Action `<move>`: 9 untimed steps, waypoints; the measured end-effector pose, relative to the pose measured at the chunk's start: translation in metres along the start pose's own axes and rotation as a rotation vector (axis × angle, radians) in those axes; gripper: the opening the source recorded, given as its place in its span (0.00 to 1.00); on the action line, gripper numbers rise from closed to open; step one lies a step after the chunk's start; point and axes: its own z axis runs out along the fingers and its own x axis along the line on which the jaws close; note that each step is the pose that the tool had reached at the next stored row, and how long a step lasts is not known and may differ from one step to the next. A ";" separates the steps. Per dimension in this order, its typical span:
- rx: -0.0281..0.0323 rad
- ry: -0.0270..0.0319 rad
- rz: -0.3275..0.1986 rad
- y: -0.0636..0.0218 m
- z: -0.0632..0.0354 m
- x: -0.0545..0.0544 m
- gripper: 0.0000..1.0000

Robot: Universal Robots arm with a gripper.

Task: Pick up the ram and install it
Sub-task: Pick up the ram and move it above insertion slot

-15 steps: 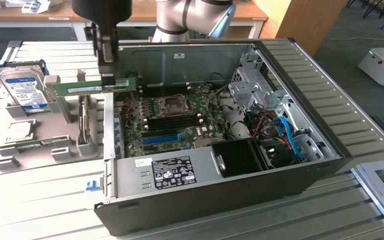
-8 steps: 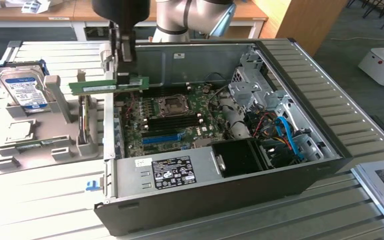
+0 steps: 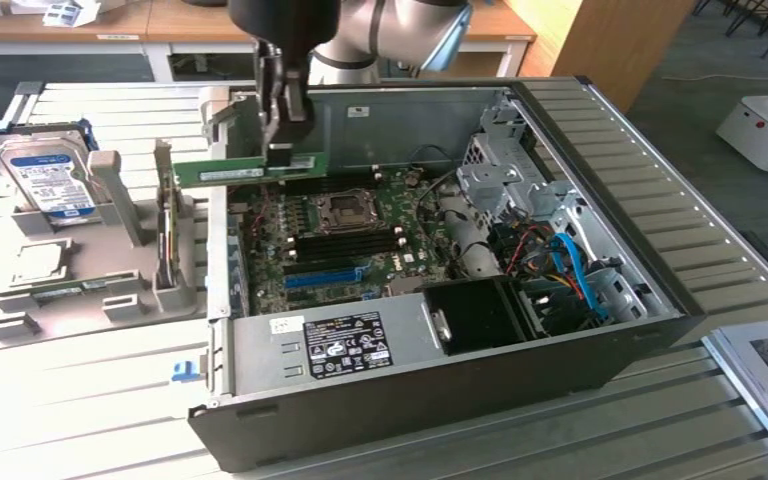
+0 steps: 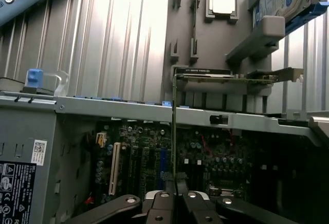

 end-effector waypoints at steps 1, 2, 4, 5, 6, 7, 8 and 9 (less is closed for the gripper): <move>-0.0001 0.0000 0.000 -0.0035 -0.0003 0.000 0.12; -0.0002 -0.0001 0.000 -0.0070 -0.0007 0.000 0.12; -0.0004 -0.0001 0.000 -0.0136 -0.0014 0.001 0.12; -0.0006 0.0000 0.000 -0.0170 -0.0018 0.001 0.12; -0.0007 0.0000 0.000 -0.0206 -0.0022 0.001 0.12; -0.0008 -0.0001 0.000 -0.0238 -0.0025 0.002 0.12; -0.0009 -0.0001 0.000 -0.0269 -0.0028 0.002 0.12; -0.0011 -0.0001 0.000 -0.0304 -0.0032 0.002 0.12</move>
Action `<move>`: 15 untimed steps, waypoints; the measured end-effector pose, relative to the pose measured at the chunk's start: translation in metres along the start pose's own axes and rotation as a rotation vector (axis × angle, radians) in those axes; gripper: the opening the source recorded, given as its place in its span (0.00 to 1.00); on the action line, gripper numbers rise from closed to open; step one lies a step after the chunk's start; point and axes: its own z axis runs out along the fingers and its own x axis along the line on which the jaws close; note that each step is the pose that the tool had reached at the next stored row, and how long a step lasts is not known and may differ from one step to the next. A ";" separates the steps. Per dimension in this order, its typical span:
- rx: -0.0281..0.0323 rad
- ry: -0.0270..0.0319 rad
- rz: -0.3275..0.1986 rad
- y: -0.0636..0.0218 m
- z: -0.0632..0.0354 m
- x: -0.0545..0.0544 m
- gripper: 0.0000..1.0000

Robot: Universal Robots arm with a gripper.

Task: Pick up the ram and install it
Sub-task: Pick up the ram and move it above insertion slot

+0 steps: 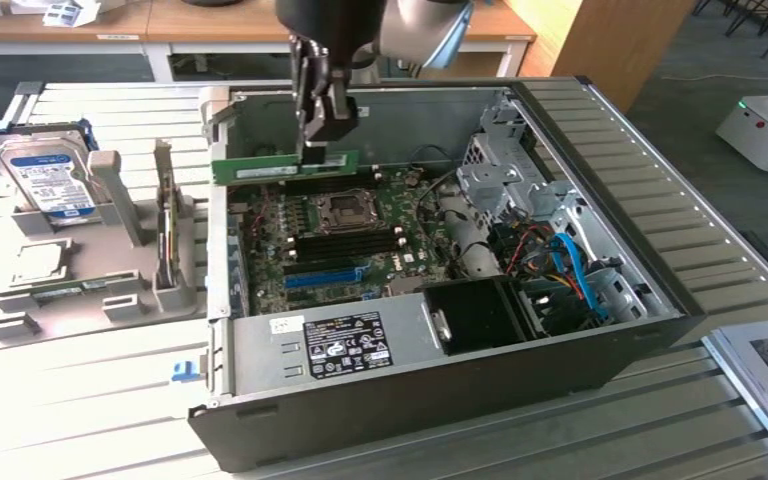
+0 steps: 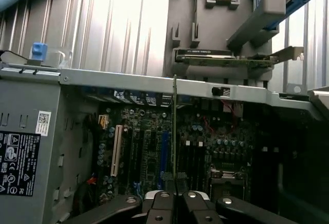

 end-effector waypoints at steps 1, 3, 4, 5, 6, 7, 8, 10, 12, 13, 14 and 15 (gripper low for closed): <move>-0.0002 0.0000 0.000 -0.0034 -0.0004 0.000 0.12; -0.0006 0.0000 0.000 -0.0106 -0.0011 0.001 0.12; -0.0008 0.0000 0.000 -0.0140 -0.0015 0.001 0.12; -0.0009 0.0000 0.000 -0.0174 -0.0019 0.001 0.12; -0.0011 0.0000 0.000 -0.0206 -0.0022 0.001 0.12; -0.0013 -0.0001 0.000 -0.0238 -0.0026 0.002 0.12; -0.0014 0.0000 0.000 -0.0270 -0.0029 0.002 0.12; -0.0018 -0.0001 0.000 -0.0333 -0.0036 0.002 0.12; -0.0020 -0.0001 0.000 -0.0390 -0.0042 0.003 0.12; -0.0020 0.0000 0.000 -0.0411 -0.0045 0.003 0.12; -0.0020 -0.0001 0.000 -0.0430 -0.0046 0.003 0.12; -0.0020 -0.0001 0.000 -0.0446 -0.0048 0.003 0.12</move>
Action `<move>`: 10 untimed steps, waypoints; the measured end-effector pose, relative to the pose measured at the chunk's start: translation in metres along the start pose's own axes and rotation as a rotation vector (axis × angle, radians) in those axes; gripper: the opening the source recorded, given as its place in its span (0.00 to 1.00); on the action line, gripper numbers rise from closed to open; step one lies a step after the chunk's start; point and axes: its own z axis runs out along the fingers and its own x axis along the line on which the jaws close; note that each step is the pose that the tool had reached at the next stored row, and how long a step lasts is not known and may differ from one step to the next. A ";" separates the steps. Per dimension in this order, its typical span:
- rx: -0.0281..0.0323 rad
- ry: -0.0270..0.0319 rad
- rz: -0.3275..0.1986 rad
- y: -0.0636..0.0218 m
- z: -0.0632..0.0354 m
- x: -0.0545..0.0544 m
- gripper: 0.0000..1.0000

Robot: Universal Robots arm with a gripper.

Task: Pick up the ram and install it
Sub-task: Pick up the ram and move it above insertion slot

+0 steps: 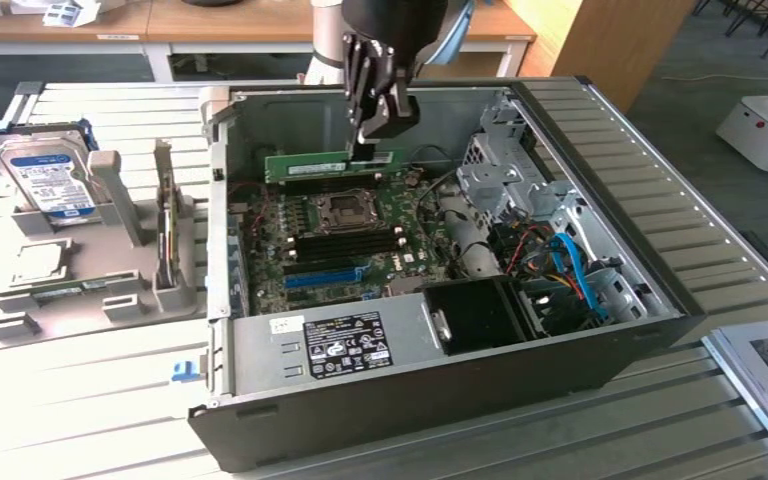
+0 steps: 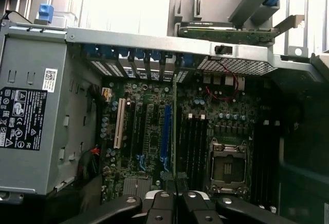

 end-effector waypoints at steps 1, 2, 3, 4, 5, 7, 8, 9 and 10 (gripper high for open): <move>0.0000 0.0000 0.000 -0.0010 -0.0001 0.000 0.12; 0.0000 0.0000 0.000 -0.0013 -0.0002 0.000 0.12; 0.0000 0.0000 0.000 -0.0014 -0.0001 0.000 0.12; 0.0000 0.0000 0.000 -0.0013 -0.0002 0.000 0.12; 0.0000 0.0000 0.000 -0.0013 -0.0002 0.000 0.12; 0.0002 -0.0003 0.000 -0.0014 0.0004 0.000 0.12; 0.0007 -0.0001 0.000 -0.0016 0.0012 0.000 0.12; 0.0014 0.0000 0.000 -0.0017 0.0024 0.000 0.12; 0.0021 0.0001 0.000 -0.0019 0.0038 0.000 0.12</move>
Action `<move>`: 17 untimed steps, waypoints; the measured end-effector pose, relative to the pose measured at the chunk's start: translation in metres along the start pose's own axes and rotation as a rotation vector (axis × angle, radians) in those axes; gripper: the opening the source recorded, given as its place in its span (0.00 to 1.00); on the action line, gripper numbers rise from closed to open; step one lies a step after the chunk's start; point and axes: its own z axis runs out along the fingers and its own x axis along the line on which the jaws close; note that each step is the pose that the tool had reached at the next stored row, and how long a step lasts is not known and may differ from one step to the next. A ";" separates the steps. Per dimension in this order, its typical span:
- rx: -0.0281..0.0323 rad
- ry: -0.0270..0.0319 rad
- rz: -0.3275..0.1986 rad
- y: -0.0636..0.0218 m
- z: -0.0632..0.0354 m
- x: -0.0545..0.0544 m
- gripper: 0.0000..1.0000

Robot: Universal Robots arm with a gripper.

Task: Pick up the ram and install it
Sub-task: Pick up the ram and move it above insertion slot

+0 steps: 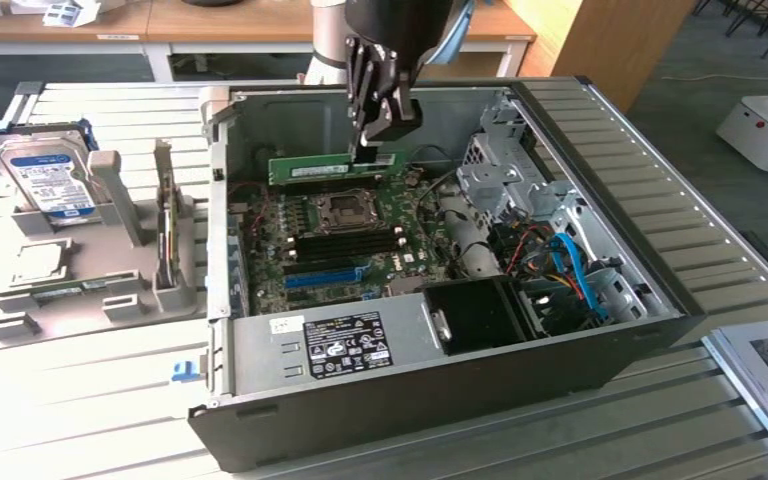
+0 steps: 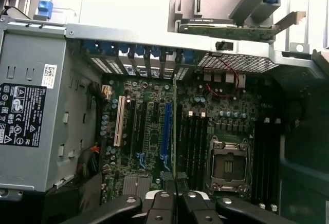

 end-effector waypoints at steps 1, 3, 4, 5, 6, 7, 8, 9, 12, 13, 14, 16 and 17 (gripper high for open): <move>0.0007 0.0000 0.000 -0.0001 0.0015 0.000 0.12; 0.0021 0.0002 0.000 -0.0004 0.0043 0.000 0.12; 0.0029 0.0002 0.000 -0.0006 0.0058 0.000 0.12; 0.0036 0.0002 0.000 -0.0007 0.0072 0.000 0.12; 0.0044 0.0004 0.000 -0.0009 0.0086 0.000 0.12; 0.0054 0.0004 0.000 -0.0010 0.0101 0.000 0.12; 0.0062 0.0004 0.000 -0.0011 0.0115 0.000 0.12; 0.0070 0.0005 0.000 -0.0013 0.0129 0.000 0.12; 0.0095 0.0006 0.000 -0.0017 0.0171 0.000 0.12; 0.0103 0.0007 0.000 -0.0019 0.0184 0.000 0.12; 0.0110 0.0008 0.000 -0.0020 0.0198 0.001 0.12; 0.0127 0.0009 0.000 -0.0023 0.0224 0.001 0.12; 0.0136 0.0009 0.000 -0.0024 0.0237 0.001 0.12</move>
